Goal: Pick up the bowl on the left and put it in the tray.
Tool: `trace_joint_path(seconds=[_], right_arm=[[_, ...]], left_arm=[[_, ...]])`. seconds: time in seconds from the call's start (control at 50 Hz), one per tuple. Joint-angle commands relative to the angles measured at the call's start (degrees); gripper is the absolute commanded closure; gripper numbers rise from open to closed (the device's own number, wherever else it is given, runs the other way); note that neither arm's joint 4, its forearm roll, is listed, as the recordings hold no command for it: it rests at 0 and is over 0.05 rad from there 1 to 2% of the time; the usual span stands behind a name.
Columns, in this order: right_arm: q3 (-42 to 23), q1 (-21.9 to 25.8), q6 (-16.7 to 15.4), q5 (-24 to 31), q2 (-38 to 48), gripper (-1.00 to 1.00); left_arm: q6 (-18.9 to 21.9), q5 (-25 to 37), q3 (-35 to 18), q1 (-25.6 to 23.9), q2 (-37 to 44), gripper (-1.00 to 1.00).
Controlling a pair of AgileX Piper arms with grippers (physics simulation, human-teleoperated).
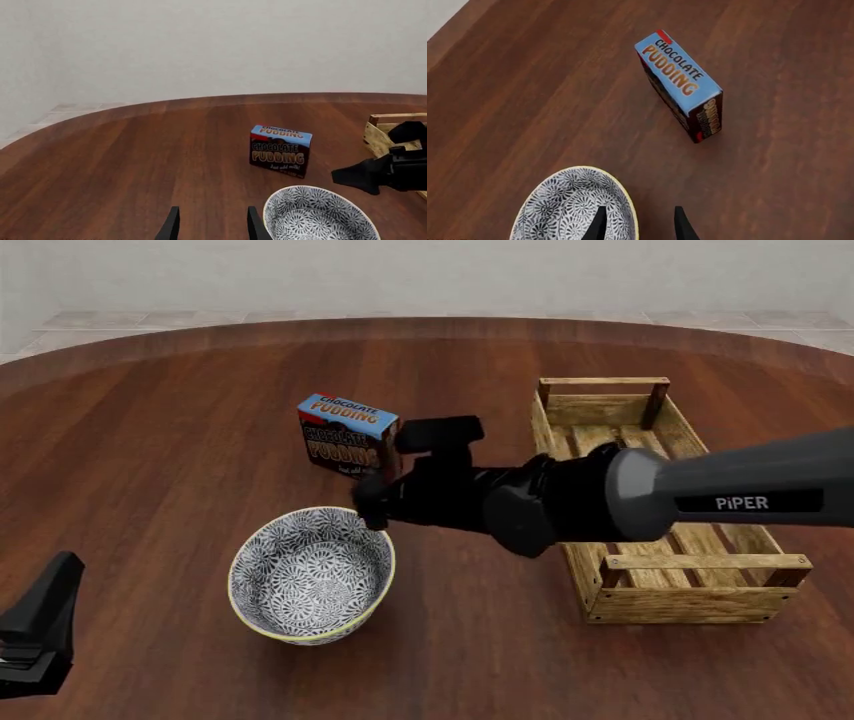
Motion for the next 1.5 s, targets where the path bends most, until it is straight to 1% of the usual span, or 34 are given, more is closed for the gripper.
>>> trace_joint_path(seconds=[0.02, 0.2, 0.24, 0.28, 0.3, 0.32, 0.36, 0.38, 0.4, 0.42, 0.44, 0.48, 0.52, 0.56, 0.58, 0.6, 0.7, 0.72, 0.94, 1.34, 1.36, 1.4, 1.44, 1.46, 1.5], right_arm=[[-0.87, 0.77, 0.82, -0.42, 2.68, -1.00], [-1.24, 0.69, 1.21, -0.63, 3.92, -1.00], [-1.26, 0.14, 0.83, -0.82, 4.09, -1.00], [-1.14, 0.14, 1.15, -1.11, 4.27, -1.00], [-1.32, -0.89, 0.64, -0.90, 4.50, -1.00], [-0.35, -1.36, 2.30, -2.38, 4.04, -1.00], [-0.81, -0.56, 2.05, -1.77, 4.53, -1.00], [-1.30, -0.44, 2.41, -1.16, 5.29, -1.00], [-1.50, -0.79, 1.93, -1.02, 5.59, -1.00], [-2.00, -1.42, 0.48, -0.35, 5.87, -1.00], [-1.64, -0.25, 2.50, -0.98, 6.14, -1.00], [-1.89, -0.48, 1.83, -0.83, 6.47, -1.00], [-1.97, -0.36, 2.01, -0.83, 6.67, -1.00], [-2.20, -0.40, 2.33, -0.95, 7.23, -1.00], [-2.25, -0.06, 3.14, -1.04, 7.70, -1.00], [-2.52, -0.44, 2.73, -0.91, 8.14, -1.00], [-2.96, -0.04, 2.58, -1.02, 9.29, -1.00], [-3.27, 0.31, 3.06, -1.02, 10.16, -1.00], [-4.40, 1.28, 2.46, -0.62, 12.48, -1.00], [-5.19, 2.41, 2.21, -0.96, 15.04, -1.00], [-4.30, 2.63, 2.96, -2.22, 14.47, -1.00], [-4.58, 2.70, 2.72, -1.88, 14.79, -1.00], [-3.48, 3.21, 3.40, -3.69, 14.29, -1.00], [-3.55, 3.80, 3.01, -3.55, 14.42, 1.00], [-2.77, 5.46, 5.44, -4.58, 14.72, 1.00]], left_arm=[[-0.04, -0.08, 0.00, 0.06, 0.00, -1.00], [0.03, -0.25, 0.00, -0.14, 0.00, -1.00], [0.02, -0.26, 0.00, -0.19, 0.00, -1.00], [0.05, -0.27, 0.00, -0.20, 0.00, -1.00], [0.05, -0.32, 0.00, -0.20, 0.00, -1.00], [0.07, -0.31, 0.00, -0.19, 0.00, -1.00], [0.09, -0.32, 0.00, -0.24, 0.00, -1.00], [0.12, -0.37, 0.00, -0.24, 0.00, -1.00], [0.11, -0.37, 0.00, -0.27, 0.00, -1.00], [0.09, -0.41, 0.00, -0.27, 0.00, -1.00], [0.10, -0.38, 0.00, -0.30, 0.00, -1.00], [0.04, -0.33, 0.00, -0.29, 0.00, -1.00], [0.05, -0.32, 0.00, -0.25, 0.00, -1.00], [0.04, -0.29, 0.00, -0.25, 0.00, -1.00], [0.01, -0.27, 0.00, -0.28, 0.00, -1.00], [0.03, -0.25, 0.00, -0.22, 0.00, -1.00], [0.05, -0.28, 0.00, -0.14, 0.00, -1.00], [-0.08, -0.31, 0.00, -0.04, 0.00, -1.00], [-0.24, -0.27, 0.00, 0.00, 0.00, -1.00], [-0.33, -0.39, 0.00, -0.02, 0.00, -1.00], [-0.34, -0.43, 0.00, -0.02, 0.00, -1.00], [-0.33, -0.45, 0.00, -0.01, 0.00, -1.00], [-0.35, -0.45, 0.00, 0.04, 0.00, -1.00], [-0.36, -0.47, 0.00, 0.01, 0.00, -1.00], [-0.32, -0.47, 0.00, 0.01, 0.00, -1.00]])
